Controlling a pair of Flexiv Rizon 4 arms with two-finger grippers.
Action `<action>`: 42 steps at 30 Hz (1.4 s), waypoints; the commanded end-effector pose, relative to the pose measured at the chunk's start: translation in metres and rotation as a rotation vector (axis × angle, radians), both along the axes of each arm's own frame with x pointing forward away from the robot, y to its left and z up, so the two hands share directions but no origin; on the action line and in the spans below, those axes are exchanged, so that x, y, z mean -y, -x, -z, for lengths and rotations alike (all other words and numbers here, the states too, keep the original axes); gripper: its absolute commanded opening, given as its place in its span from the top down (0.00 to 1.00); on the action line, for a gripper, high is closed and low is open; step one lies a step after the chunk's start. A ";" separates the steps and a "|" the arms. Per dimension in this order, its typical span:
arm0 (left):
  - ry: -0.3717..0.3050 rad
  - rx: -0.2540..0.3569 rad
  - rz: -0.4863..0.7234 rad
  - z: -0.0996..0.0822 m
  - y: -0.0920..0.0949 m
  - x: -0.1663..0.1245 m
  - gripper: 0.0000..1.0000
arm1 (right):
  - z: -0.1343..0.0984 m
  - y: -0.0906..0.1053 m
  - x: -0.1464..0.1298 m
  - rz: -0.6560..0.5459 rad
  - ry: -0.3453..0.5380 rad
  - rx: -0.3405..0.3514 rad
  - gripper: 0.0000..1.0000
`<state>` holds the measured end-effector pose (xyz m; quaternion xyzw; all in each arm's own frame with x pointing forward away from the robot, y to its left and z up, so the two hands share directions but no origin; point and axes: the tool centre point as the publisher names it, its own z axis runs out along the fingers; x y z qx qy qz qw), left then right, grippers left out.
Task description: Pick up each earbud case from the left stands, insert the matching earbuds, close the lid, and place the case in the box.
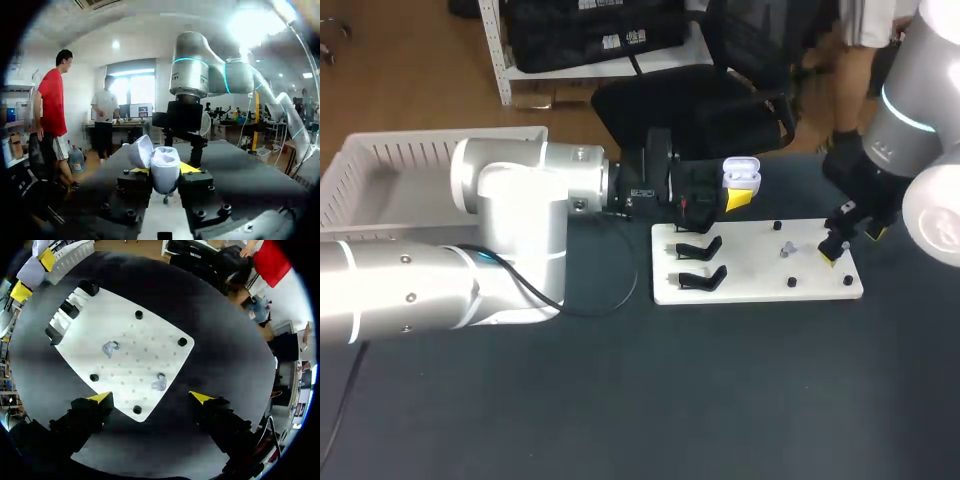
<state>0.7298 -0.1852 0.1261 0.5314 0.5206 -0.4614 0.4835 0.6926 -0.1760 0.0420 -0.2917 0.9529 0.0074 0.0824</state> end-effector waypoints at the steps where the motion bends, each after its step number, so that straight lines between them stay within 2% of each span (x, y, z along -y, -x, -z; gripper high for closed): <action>1: 0.004 0.004 -0.008 0.001 0.002 0.000 1.00 | 0.004 -0.005 -0.004 0.009 0.001 -0.004 0.18; 2: 0.004 0.004 -0.008 0.001 0.002 0.000 1.00 | 0.005 -0.007 -0.003 0.022 0.017 -0.002 0.19; 3: 0.004 0.004 -0.008 0.001 0.002 0.000 1.00 | 0.005 -0.008 -0.002 0.021 0.015 -0.003 0.34; 4: 0.004 0.004 -0.008 0.001 0.002 0.000 1.00 | 0.006 -0.009 -0.002 0.025 0.012 -0.005 0.42; 7: 0.004 0.004 -0.008 0.001 0.002 0.000 1.00 | 0.007 -0.011 -0.001 0.027 0.011 -0.007 0.46; 19: 0.004 0.004 -0.008 0.001 0.002 0.000 1.00 | 0.011 -0.015 0.000 0.039 0.023 -0.021 0.54; 37: 0.004 0.004 -0.008 0.001 0.002 0.000 1.00 | 0.015 -0.019 0.000 0.118 0.018 -0.027 0.55; 42: 0.004 0.004 -0.008 0.001 0.002 0.000 1.00 | 0.016 -0.020 0.001 0.127 0.017 -0.033 0.58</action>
